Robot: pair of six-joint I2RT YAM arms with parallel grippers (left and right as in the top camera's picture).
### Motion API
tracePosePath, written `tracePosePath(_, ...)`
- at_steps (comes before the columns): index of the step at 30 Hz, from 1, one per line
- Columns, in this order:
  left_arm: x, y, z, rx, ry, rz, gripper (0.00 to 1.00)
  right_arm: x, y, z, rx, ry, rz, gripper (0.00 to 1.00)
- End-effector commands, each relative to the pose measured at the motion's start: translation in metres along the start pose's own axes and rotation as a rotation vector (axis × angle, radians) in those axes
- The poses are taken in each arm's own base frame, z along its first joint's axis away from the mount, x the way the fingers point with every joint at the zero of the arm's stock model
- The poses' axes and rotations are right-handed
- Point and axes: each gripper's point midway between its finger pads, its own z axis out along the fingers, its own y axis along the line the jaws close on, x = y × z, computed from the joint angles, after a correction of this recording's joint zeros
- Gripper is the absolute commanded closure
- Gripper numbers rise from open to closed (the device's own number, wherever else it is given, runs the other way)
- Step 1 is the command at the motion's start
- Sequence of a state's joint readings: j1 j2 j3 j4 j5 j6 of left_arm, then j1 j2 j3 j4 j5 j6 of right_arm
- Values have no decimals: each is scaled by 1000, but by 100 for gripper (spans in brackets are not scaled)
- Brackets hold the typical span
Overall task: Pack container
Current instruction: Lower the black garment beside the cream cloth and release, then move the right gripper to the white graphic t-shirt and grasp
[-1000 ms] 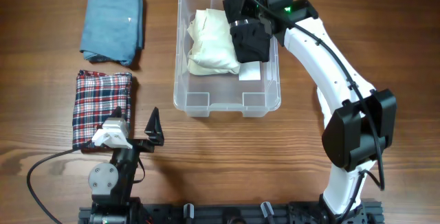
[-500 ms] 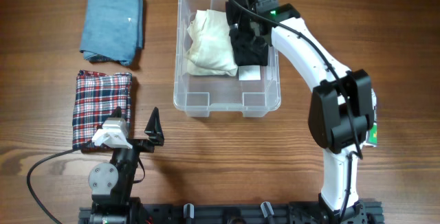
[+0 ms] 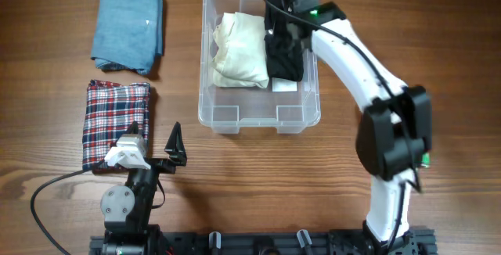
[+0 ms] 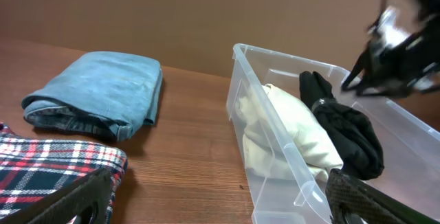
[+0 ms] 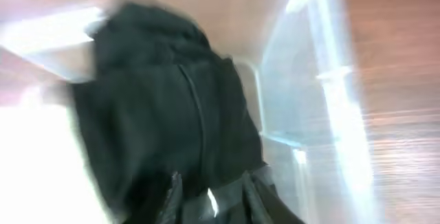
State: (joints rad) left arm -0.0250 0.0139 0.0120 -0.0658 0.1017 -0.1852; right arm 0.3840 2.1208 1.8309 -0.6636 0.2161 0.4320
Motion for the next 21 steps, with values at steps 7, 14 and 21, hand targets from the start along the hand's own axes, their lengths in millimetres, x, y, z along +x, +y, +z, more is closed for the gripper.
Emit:
tracePosePath(7, 2, 3, 0, -12, 0, -3, 0, -51, -99, -183, 157, -176, 97, 32)
tracePosePath(14, 2, 3, 0, -12, 0, -3, 0, 24, -231, -247, 429, 37, 546, 19)
tracePosePath(21, 2, 3, 0, -12, 0, -3, 0, 93, -298, -265, 651, 168, 911, 0)
